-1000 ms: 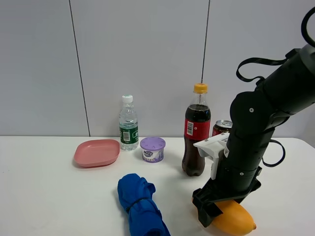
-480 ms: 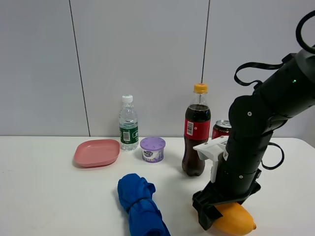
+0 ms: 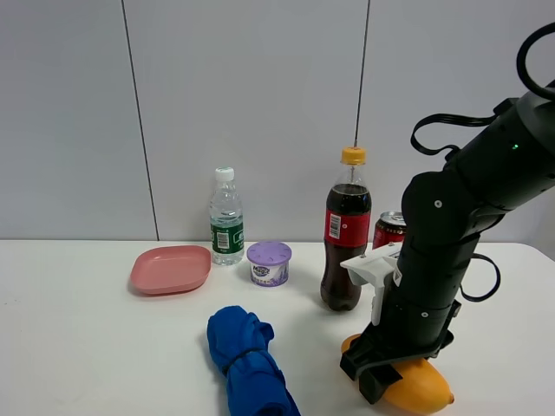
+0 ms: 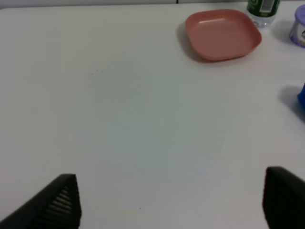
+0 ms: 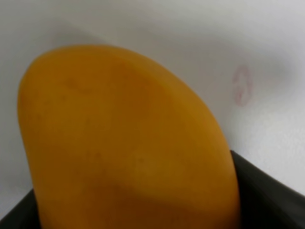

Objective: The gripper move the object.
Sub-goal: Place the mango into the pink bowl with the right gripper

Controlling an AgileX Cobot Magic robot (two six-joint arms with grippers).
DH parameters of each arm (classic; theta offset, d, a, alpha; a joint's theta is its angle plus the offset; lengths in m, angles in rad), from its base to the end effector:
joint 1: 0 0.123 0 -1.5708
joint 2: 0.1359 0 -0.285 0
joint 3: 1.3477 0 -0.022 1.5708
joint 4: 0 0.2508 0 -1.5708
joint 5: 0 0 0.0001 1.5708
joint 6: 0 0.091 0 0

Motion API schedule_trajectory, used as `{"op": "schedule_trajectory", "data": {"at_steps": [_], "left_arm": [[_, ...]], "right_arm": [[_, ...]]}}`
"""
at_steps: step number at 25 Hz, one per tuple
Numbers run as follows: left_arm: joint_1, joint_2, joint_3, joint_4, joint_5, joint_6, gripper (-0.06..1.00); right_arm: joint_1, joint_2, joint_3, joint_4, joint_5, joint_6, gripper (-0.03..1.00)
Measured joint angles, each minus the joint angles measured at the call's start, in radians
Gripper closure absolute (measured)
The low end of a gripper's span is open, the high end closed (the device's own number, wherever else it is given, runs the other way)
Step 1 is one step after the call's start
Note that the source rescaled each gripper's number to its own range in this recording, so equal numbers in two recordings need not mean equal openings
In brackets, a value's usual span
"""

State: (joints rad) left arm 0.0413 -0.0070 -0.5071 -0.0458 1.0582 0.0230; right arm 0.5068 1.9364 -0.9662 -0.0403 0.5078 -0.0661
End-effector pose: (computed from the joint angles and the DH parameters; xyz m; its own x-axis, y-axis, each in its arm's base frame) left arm -0.0065 -0.0039 0.2795 -0.4404 -0.0177 -0.8976 -0.0052 0.9998 -0.0171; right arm 0.2889 0.1583 0.1036 -0.8069 -0.5637 -0.1765 -0.5667 0.8231 -0.0373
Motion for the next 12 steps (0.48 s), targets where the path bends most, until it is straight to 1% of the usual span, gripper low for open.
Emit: {"op": "schedule_trajectory", "data": {"at_steps": [3, 5, 12], "left_arm": [[0.000, 0.000, 0.000, 0.000, 0.000, 0.000, -0.06], [0.000, 0.000, 0.000, 0.000, 0.000, 0.000, -0.06], [0.000, 0.000, 0.000, 0.000, 0.000, 0.000, -0.06]], "right_arm": [[0.000, -0.005, 0.000, 0.000, 0.016, 0.000, 0.96], [0.006, -0.026, 0.000, 0.000, 0.048, 0.000, 0.96], [0.071, -0.233, 0.000, 0.001, 0.196, -0.011, 0.96]]}}
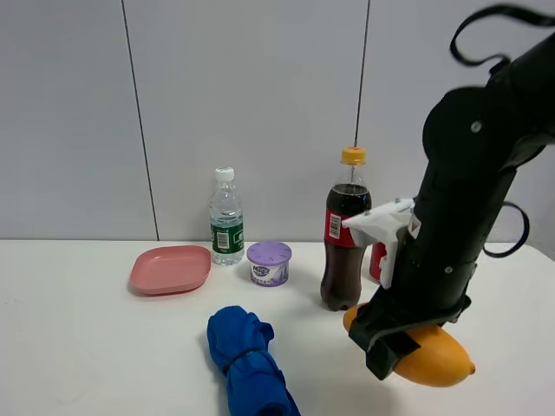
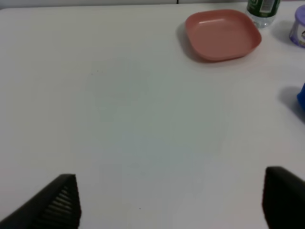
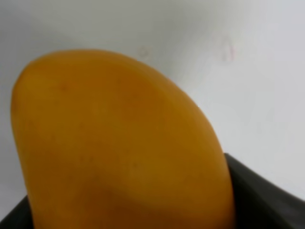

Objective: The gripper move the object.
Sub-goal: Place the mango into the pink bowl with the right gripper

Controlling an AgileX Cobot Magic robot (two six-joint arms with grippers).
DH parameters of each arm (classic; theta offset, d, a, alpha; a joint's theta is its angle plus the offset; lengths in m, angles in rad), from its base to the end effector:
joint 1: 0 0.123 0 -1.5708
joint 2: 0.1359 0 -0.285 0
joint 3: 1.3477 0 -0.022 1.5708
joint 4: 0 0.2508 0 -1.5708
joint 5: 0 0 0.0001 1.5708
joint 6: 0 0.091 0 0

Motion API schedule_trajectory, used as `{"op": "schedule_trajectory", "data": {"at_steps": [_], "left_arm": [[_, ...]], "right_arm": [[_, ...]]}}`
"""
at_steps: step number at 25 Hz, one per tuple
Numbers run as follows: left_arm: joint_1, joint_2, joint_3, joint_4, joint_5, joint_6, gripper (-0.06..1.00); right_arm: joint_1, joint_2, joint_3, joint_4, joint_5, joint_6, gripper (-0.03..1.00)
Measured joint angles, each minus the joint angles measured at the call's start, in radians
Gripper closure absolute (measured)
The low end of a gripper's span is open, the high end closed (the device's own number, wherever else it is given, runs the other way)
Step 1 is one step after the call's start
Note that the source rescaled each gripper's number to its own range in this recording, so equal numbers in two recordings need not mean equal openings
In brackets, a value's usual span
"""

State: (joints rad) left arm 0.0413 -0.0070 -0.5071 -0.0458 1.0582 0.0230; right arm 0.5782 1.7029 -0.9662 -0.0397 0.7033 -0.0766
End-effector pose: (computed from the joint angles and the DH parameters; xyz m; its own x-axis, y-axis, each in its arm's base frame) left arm -0.0065 -0.0039 0.2795 -0.4404 -0.0177 -0.8976 -0.0052 0.9998 -0.0171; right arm 0.2593 0.1664 0.1748 -0.7551 -0.6201 -0.2127 -0.6258 0.7785 -0.0480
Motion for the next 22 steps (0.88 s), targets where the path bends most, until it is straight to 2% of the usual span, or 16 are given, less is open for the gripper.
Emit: {"op": "schedule_trajectory", "data": {"at_steps": [6, 11, 15, 22], "left_arm": [[0.000, 0.000, 0.000, 0.000, 0.000, 0.000, -0.06], [0.000, 0.000, 0.000, 0.000, 0.000, 0.000, -0.06], [0.000, 0.000, 0.000, 0.000, 0.000, 0.000, -0.06], [0.000, 0.000, 0.000, 0.000, 0.000, 0.000, -0.06]], "right_arm": [[0.124, -0.225, -0.021, 0.049, 0.031, 0.000, 0.96], [0.177, -0.264, -0.163, 0.051, -0.014, -0.001, 0.96], [0.178, -0.156, -0.333, 0.002, -0.033, -0.055, 0.96], [0.219, 0.193, -0.669, -0.053, -0.065, -0.291, 0.96]]}}
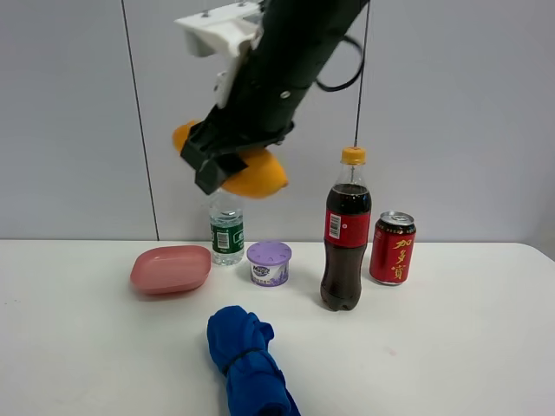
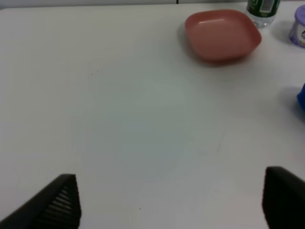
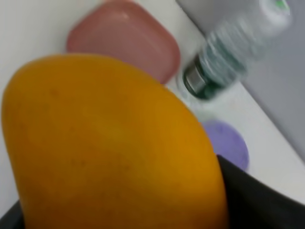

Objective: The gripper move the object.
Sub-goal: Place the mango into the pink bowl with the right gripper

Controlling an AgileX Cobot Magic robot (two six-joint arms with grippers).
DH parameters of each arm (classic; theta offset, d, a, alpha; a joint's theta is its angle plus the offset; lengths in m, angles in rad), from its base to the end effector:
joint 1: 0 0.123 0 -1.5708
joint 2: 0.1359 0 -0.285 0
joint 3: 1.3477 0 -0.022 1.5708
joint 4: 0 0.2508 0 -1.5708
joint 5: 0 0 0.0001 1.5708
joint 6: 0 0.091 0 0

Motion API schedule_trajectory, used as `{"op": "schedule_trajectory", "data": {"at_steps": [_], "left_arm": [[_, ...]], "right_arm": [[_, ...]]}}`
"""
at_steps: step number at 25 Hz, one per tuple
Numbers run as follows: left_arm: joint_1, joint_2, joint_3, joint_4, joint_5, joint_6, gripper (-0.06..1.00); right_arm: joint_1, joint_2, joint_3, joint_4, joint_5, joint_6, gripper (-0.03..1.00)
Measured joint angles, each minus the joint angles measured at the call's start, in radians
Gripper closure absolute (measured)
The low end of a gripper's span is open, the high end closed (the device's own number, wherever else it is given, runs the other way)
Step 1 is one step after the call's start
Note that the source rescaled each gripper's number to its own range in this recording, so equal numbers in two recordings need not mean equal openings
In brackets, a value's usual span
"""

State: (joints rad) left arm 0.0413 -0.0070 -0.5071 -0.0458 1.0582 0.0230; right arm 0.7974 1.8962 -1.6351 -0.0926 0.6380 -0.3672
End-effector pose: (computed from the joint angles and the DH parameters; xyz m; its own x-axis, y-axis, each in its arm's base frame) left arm -0.0065 -0.0039 0.2795 -0.4404 -0.0177 -0.8976 -0.0052 0.9998 -0.0171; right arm 0.3111 0.3115 0.2906 -0.1633 -0.7782 -0.6064 -0.8382 0.4337 -0.3308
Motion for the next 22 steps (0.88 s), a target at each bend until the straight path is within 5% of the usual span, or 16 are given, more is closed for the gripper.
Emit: {"op": "schedule_trajectory", "data": {"at_steps": [9, 16, 22], "left_arm": [[0.000, 0.000, 0.000, 0.000, 0.000, 0.000, -0.06], [0.000, 0.000, 0.000, 0.000, 0.000, 0.000, -0.06], [0.000, 0.000, 0.000, 0.000, 0.000, 0.000, -0.06]], "right_arm": [[0.018, 0.385, -0.328, -0.057, -0.172, -0.230, 0.96], [0.000, 0.556, -0.358, -0.141, -0.416, -0.249, 0.96], [-0.026, 0.617, -0.358, -0.199, -0.532, -0.249, 0.96]]}}
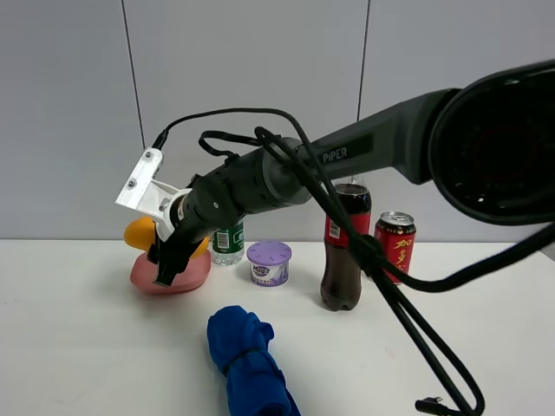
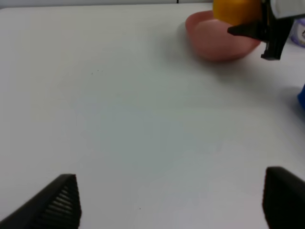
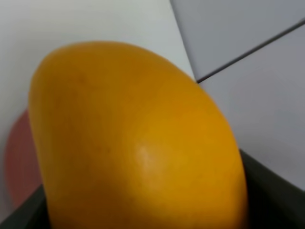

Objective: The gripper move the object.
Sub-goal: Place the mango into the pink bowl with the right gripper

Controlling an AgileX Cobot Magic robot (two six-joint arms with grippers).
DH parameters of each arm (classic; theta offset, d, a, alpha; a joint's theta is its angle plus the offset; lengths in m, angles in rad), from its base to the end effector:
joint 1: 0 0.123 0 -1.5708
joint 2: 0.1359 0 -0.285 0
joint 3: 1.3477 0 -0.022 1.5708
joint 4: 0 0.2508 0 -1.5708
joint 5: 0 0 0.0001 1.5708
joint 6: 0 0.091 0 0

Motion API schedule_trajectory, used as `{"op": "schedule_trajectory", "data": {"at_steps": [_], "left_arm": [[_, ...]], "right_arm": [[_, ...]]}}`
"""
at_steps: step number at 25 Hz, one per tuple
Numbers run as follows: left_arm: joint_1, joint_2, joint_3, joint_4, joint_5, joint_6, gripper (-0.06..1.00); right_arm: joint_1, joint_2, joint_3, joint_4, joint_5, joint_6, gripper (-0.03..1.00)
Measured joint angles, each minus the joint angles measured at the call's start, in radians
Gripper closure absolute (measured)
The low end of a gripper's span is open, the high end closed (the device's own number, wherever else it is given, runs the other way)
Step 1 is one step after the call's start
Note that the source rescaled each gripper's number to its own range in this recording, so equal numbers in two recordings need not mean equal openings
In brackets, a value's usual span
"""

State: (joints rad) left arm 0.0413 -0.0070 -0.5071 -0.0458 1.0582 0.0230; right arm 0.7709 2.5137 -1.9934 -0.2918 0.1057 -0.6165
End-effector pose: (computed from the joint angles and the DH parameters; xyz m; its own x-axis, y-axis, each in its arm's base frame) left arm -0.0065 -0.0039 0.2795 -0.4404 -0.0177 -0.8976 -0.0052 0.9998 -0.0171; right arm 0.4081 0.3926 0.1259 0.3086 -0.7976 -0.5182 -0.7054 0.1736 -0.6873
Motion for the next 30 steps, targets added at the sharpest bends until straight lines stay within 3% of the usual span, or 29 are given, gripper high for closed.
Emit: {"op": "schedule_trajectory", "data": {"at_steps": [9, 30], "left_arm": [[0.000, 0.000, 0.000, 0.000, 0.000, 0.000, -0.06], [0.000, 0.000, 0.000, 0.000, 0.000, 0.000, -0.06]], "right_arm": [[-0.006, 0.051, -0.009, -0.011, -0.139, -0.011, 0.96], [-0.033, 0.098, -0.009, 0.017, -0.165, -0.028, 0.95]]}}
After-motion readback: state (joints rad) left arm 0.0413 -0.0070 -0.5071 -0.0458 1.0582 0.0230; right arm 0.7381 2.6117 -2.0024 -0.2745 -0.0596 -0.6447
